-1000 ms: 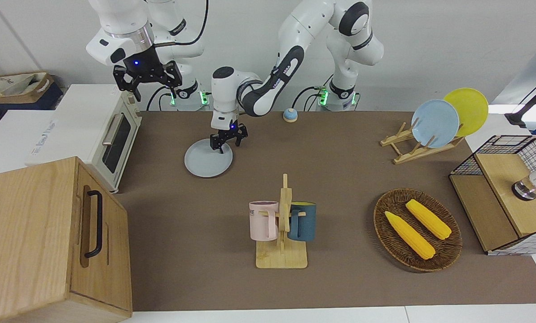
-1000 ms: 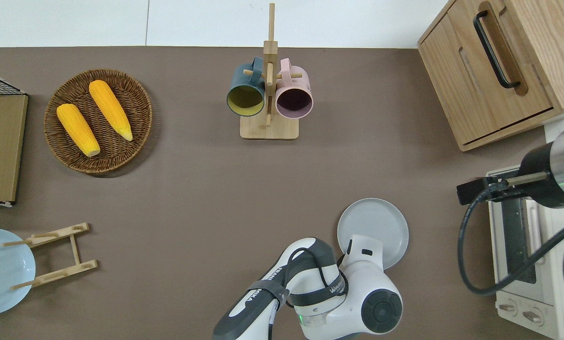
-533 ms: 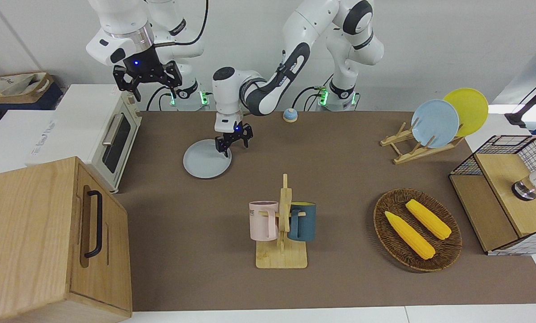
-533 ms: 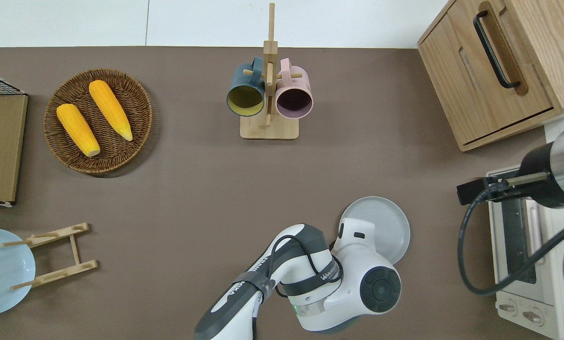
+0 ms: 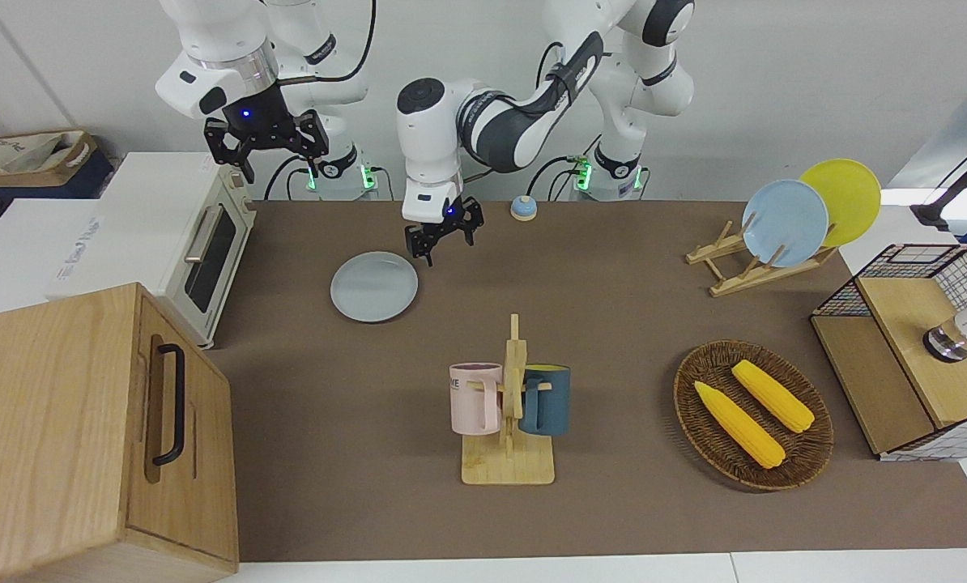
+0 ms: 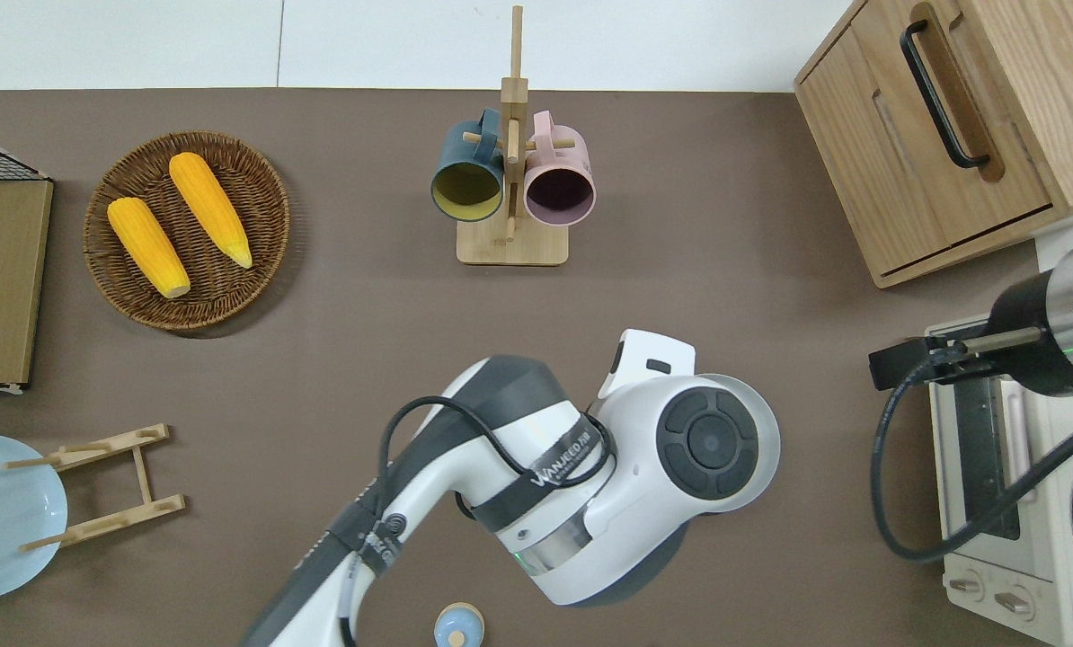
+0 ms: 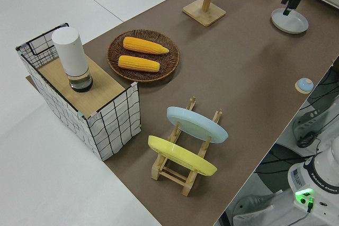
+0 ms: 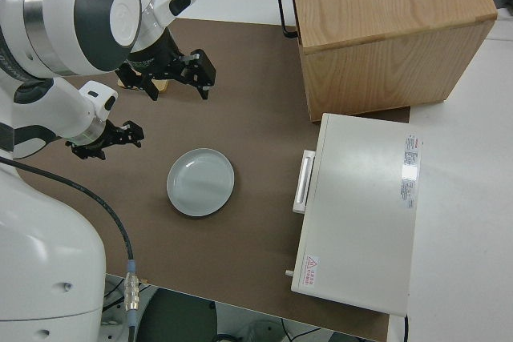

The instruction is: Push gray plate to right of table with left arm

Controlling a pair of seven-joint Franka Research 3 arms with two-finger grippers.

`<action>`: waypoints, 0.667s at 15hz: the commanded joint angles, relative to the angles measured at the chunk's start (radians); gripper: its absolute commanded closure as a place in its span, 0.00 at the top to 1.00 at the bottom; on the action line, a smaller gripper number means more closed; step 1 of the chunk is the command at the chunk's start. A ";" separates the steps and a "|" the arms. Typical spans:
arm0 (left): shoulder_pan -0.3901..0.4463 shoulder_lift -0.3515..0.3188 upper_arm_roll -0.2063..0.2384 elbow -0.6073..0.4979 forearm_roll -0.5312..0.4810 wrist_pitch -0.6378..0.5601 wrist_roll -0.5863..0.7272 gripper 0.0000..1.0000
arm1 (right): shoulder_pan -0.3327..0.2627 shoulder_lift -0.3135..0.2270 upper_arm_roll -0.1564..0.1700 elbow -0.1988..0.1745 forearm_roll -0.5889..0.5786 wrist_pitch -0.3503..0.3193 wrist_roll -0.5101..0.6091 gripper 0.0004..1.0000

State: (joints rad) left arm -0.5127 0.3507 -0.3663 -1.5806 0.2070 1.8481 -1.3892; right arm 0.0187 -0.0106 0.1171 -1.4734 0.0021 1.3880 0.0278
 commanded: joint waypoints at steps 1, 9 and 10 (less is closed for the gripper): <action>0.097 -0.051 0.000 0.051 -0.072 -0.151 0.209 0.99 | -0.020 -0.006 0.013 0.004 0.010 -0.012 0.000 0.98; 0.405 -0.193 0.010 0.051 -0.106 -0.290 0.675 1.00 | -0.020 -0.006 0.015 0.004 0.010 -0.012 0.000 0.98; 0.440 -0.194 0.010 0.051 -0.107 -0.291 0.723 1.00 | -0.020 -0.006 0.015 0.004 0.010 -0.012 0.000 0.98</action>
State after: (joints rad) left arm -0.1745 0.1802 -0.3512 -1.5175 0.1202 1.5810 -0.8110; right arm 0.0187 -0.0106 0.1171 -1.4734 0.0021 1.3880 0.0278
